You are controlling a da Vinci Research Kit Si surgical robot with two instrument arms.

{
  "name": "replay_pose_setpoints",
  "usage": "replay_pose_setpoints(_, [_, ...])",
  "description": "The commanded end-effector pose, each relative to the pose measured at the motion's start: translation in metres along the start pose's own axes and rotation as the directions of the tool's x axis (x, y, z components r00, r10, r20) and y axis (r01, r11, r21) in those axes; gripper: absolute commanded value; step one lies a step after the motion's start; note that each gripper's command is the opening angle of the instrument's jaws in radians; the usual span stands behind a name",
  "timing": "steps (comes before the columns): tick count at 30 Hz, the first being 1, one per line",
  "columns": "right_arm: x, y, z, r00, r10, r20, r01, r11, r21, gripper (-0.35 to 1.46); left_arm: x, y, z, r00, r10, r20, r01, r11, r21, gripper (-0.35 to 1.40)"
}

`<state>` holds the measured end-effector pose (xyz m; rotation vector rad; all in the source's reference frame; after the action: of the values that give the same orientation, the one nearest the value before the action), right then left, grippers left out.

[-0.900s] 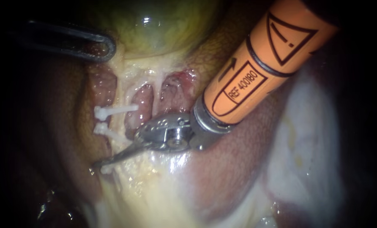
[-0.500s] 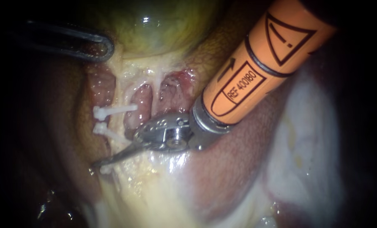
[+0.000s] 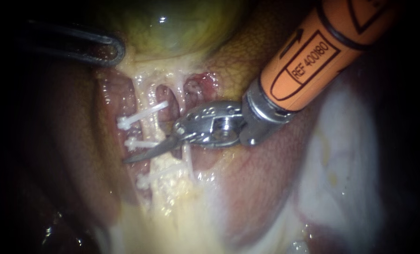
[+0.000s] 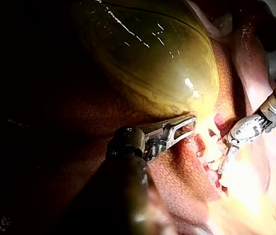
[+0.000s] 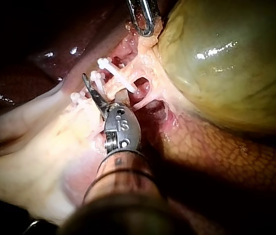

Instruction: Go to the cutting position left tube

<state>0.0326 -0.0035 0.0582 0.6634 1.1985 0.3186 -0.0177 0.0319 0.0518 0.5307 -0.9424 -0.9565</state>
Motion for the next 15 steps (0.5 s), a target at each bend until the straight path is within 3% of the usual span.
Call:
replay_pose_setpoints(1, [-0.0002,0.0002,0.0001,1.000,-0.006,-0.020,0.006,0.999,0.037,1.14,0.0000,0.0001,0.0000,1.0000,0.000,0.000,0.000,1.000,0.001,-0.35])
replay_pose_setpoints(5, [-0.0008,0.0003,0.0005,0.996,0.028,-0.082,-0.015,0.988,0.153,1.14,0.0000,0.0003,-0.0001,1.0000,0.001,-0.001,-0.001,1.000,0.002,-0.35])
replay_pose_setpoints(10, [-0.0011,0.0002,0.0012,0.984,0.082,-0.156,-0.033,0.955,0.296,1.12,0.0000,0.0003,-0.0001,1.0000,0.001,-0.001,-0.001,1.000,0.002,-0.35])
replay_pose_setpoints(15, [-0.0006,0.0000,0.0020,0.969,0.107,-0.221,-0.020,0.931,0.364,1.11,0.0000,0.0003,-0.0001,1.0000,0.001,-0.001,-0.001,1.000,0.002,-0.35])
